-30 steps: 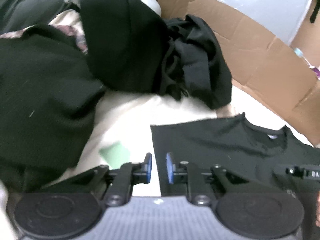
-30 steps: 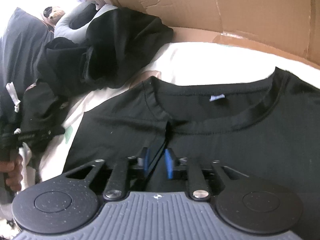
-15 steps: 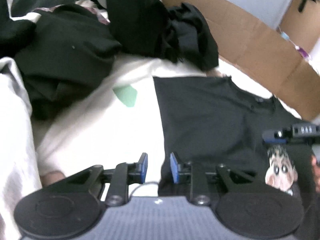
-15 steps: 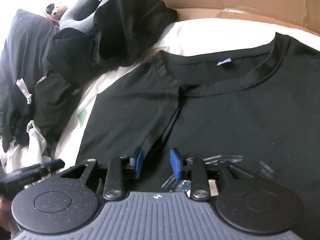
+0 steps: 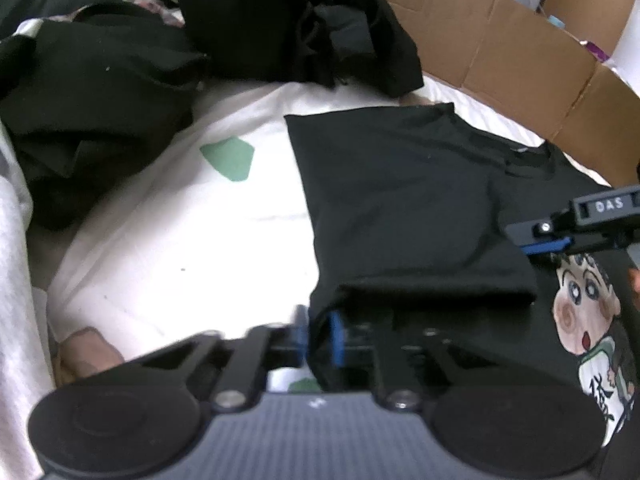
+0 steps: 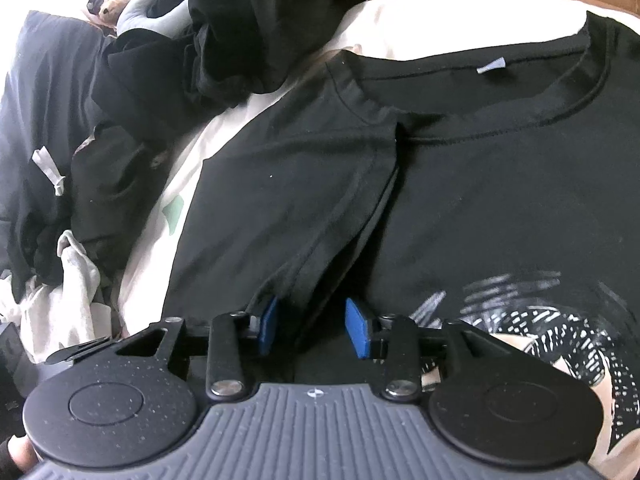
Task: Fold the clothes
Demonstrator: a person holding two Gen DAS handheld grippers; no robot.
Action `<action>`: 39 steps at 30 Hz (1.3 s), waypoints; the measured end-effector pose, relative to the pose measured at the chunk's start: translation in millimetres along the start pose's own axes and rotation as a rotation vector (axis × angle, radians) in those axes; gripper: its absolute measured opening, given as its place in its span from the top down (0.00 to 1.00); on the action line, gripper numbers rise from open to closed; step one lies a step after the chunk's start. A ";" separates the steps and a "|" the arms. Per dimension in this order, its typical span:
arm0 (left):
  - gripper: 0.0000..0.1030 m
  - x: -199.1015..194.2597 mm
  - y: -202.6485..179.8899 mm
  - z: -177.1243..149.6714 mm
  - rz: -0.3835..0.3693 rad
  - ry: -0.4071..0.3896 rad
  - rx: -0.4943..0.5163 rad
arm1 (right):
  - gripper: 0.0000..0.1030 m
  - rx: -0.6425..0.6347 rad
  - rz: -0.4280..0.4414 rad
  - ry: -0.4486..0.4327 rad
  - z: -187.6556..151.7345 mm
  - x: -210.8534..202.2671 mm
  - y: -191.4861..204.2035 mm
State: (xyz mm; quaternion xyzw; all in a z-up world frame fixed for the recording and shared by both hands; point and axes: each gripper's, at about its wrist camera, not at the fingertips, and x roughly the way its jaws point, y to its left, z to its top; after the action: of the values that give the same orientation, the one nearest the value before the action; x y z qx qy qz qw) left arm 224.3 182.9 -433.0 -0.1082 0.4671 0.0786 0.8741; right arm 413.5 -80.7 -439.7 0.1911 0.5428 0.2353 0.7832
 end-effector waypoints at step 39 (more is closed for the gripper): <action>0.49 1.1 -0.4 3.6 -0.232 -0.008 -0.525 | 0.85 -0.382 -0.070 0.039 -52.2 -6.9 58.2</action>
State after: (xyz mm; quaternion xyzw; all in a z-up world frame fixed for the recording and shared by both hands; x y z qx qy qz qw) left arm 227.8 183.6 -431.9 -0.3830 0.4119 0.0968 0.8211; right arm 353.0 -34.8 -419.8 0.0156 0.5097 0.3101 0.8024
